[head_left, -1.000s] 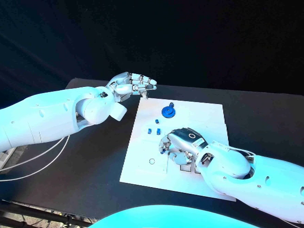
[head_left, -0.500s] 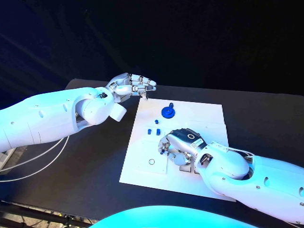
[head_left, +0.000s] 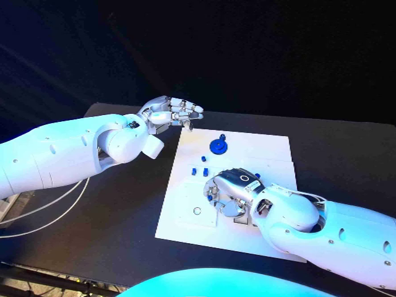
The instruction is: Assemble the parts on the task board
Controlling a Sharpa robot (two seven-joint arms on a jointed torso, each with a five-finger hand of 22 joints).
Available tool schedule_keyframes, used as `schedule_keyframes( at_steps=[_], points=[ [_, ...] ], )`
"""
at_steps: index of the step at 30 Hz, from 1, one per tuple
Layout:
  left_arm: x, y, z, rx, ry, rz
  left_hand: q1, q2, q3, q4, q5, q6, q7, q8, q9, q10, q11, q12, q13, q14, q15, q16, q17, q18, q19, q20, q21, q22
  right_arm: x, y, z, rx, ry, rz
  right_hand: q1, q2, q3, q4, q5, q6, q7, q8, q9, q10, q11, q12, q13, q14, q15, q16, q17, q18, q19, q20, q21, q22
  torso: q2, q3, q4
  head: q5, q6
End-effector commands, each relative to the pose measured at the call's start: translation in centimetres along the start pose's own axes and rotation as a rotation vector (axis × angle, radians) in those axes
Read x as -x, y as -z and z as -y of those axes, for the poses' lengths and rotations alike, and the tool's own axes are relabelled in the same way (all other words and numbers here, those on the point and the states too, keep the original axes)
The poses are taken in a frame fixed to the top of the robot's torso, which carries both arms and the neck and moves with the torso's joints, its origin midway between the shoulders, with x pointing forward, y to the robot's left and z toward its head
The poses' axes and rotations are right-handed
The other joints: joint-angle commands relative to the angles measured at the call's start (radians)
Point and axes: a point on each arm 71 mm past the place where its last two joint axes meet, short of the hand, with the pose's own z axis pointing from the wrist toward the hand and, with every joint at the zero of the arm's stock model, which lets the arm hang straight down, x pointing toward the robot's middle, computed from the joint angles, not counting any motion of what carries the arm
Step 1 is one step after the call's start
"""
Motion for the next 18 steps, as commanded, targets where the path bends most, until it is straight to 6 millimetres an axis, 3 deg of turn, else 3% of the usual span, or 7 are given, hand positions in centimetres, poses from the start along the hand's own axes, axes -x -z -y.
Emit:
schedule_keyframes(
  at_steps=[1,12,18],
  points=[
    [-0.2,0.0,0.1,-0.001,0.005,-0.018,-0.009,0.004,-0.003,0.004,-0.007,-0.009,0.001,0.005,0.001,-0.007,-0.002,0.005,-0.001,-0.005,0.004,0.000,0.001,0.006,-0.001,0.006,-0.007,-0.002,-0.6,0.2,0.2,-0.016,-0.005,-0.031,-0.010,-0.006,-0.006,0.001,-0.003,-0.013,0.000,-0.012,0.000,-0.033,0.010,-0.004,-0.011,0.040,0.013,-0.004,-0.006,0.008,-0.005,0.010,-0.025,0.112,0.000,0.0000,-0.0004,0.001,0.000],
    [0.0,0.1,0.0,0.001,0.004,-0.013,-0.009,0.004,-0.003,0.005,-0.007,-0.010,0.001,0.005,0.002,-0.007,-0.002,0.005,-0.001,-0.005,0.005,0.000,0.001,0.006,-0.001,0.006,-0.008,-0.003,0.4,1.7,0.7,-0.030,-0.021,0.029,-0.006,-0.019,-0.025,-0.003,0.009,-0.036,0.003,-0.030,-0.001,-0.099,0.018,0.003,-0.026,0.031,0.021,-0.012,-0.024,0.013,-0.015,0.019,-0.059,0.101,-0.001,0.0014,-0.0018,-0.006,0.008],
    [-0.2,0.0,0.0,0.000,0.006,-0.018,-0.019,0.005,-0.012,0.013,-0.012,-0.013,0.001,0.007,0.003,-0.010,-0.001,0.008,-0.001,-0.006,0.006,0.001,0.003,0.006,0.000,0.008,-0.017,-0.009,2.3,3.1,1.6,-0.050,-0.047,0.051,-0.007,-0.019,-0.030,-0.001,0.013,-0.033,0.000,-0.029,0.000,-0.101,0.017,0.009,-0.026,0.032,0.020,-0.009,-0.021,0.012,-0.012,0.019,-0.053,0.103,-0.001,0.0009,-0.0010,-0.017,0.017]
  ],
)
